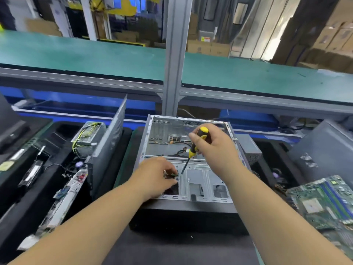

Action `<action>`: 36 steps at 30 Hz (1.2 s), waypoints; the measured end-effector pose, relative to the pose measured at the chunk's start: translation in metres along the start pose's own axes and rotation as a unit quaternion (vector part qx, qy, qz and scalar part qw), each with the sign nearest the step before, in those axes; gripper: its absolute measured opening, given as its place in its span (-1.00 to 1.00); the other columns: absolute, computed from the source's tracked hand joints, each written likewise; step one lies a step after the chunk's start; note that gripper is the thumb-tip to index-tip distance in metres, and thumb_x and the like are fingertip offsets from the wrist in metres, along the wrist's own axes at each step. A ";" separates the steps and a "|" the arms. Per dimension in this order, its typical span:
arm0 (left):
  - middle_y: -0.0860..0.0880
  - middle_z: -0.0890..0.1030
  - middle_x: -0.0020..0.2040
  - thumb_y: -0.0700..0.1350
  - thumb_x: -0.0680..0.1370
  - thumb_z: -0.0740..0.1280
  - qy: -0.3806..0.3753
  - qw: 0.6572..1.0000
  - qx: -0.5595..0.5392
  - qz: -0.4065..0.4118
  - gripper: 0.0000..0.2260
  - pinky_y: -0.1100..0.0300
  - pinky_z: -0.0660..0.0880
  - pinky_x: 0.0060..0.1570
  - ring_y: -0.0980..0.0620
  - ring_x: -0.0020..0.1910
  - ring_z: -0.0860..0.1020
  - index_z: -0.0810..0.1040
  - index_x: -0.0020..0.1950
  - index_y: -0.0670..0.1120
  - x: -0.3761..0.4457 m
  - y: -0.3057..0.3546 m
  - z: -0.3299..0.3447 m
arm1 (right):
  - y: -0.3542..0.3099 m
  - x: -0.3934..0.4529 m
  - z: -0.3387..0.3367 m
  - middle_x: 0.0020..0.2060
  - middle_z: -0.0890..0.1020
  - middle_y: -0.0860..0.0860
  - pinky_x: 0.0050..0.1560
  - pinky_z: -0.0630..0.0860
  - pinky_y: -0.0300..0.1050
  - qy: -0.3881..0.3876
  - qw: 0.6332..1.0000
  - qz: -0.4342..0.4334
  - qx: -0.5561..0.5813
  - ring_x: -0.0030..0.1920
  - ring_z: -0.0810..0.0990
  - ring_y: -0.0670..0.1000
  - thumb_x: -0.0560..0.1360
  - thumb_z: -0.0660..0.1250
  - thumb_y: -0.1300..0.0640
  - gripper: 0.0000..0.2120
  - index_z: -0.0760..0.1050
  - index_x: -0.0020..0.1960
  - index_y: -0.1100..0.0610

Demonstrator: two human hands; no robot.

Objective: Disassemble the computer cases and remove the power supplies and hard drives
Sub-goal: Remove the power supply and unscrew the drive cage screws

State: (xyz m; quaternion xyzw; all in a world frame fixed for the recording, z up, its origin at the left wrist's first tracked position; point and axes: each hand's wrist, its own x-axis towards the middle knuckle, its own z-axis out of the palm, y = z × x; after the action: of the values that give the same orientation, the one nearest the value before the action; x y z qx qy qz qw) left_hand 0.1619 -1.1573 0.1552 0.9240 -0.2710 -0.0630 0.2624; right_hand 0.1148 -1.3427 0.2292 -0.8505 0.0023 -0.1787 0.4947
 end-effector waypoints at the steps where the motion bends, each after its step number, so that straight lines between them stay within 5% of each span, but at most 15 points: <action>1: 0.23 0.52 -0.14 0.13 0.45 0.46 0.006 1.000 -0.002 0.006 -0.84 0.28 0.43 -0.04 0.21 -0.12 0.48 0.65 0.00 0.17 0.000 0.000 0.002 | -0.001 -0.002 0.003 -0.26 0.60 -0.10 -0.30 0.50 -0.33 -0.001 1.000 0.003 -0.011 -0.28 0.56 -0.17 0.56 0.36 -0.01 -0.89 0.53 -0.10 -0.01; 9: 0.18 0.58 -0.13 0.10 0.48 0.45 0.021 0.999 0.005 0.026 -0.87 0.21 0.49 0.01 0.14 -0.04 0.51 0.69 0.02 0.21 0.000 -0.003 0.006 | 0.003 -0.013 0.018 -0.27 0.61 -0.16 -0.24 0.50 -0.28 -0.003 0.999 0.025 -0.033 -0.25 0.59 -0.18 0.56 0.36 -0.02 -0.90 0.50 -0.12 -0.07; 16: 0.25 0.52 -0.26 0.08 0.46 0.48 0.023 1.000 -0.016 0.008 -0.90 0.43 0.30 -0.27 0.26 -0.23 0.47 0.70 -0.03 0.20 0.000 -0.003 0.006 | 0.005 -0.016 0.022 -0.22 0.61 -0.20 -0.23 0.48 -0.33 0.002 0.998 0.019 -0.054 -0.18 0.60 -0.18 0.56 0.35 -0.04 -0.93 0.49 -0.09 -0.11; 24: 0.26 0.53 -0.25 0.10 0.46 0.48 0.023 1.000 -0.016 -0.003 -0.90 0.44 0.26 -0.32 0.30 -0.24 0.45 0.68 -0.04 0.23 0.000 -0.005 0.008 | 0.002 -0.014 0.022 -0.21 0.61 -0.14 -0.17 0.53 -0.25 -0.023 0.996 0.007 -0.081 -0.16 0.59 -0.16 0.55 0.36 -0.05 -0.92 0.47 -0.08 -0.11; 31: 0.25 0.55 -0.22 0.10 0.44 0.48 0.022 0.999 -0.023 -0.008 -0.92 0.40 0.32 -0.26 0.26 -0.20 0.48 0.68 -0.07 0.23 0.001 -0.006 0.009 | -0.007 -0.011 0.015 -0.19 0.59 -0.12 -0.15 0.58 -0.04 -0.078 0.978 -0.033 -0.192 -0.18 0.61 -0.08 0.57 0.34 0.04 -0.73 0.32 0.17 -0.17; 36: 0.25 0.59 -0.20 0.08 0.45 0.48 0.012 0.999 -0.032 -0.016 -0.94 0.35 0.40 -0.21 0.25 -0.17 0.52 0.66 -0.10 0.22 0.000 -0.005 0.008 | -0.016 -0.002 0.017 -0.27 0.55 -0.10 -0.25 0.51 -0.04 -0.085 0.951 -0.057 -0.292 -0.24 0.51 -0.09 0.57 0.25 0.02 -0.96 0.40 -0.02 -0.05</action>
State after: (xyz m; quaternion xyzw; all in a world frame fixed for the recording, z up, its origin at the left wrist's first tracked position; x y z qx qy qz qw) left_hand 0.1617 -1.1573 0.1454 0.9201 -0.2506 -0.0651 0.2939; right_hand 0.1151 -1.3200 0.2350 -0.9685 -0.0364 -0.1249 0.2125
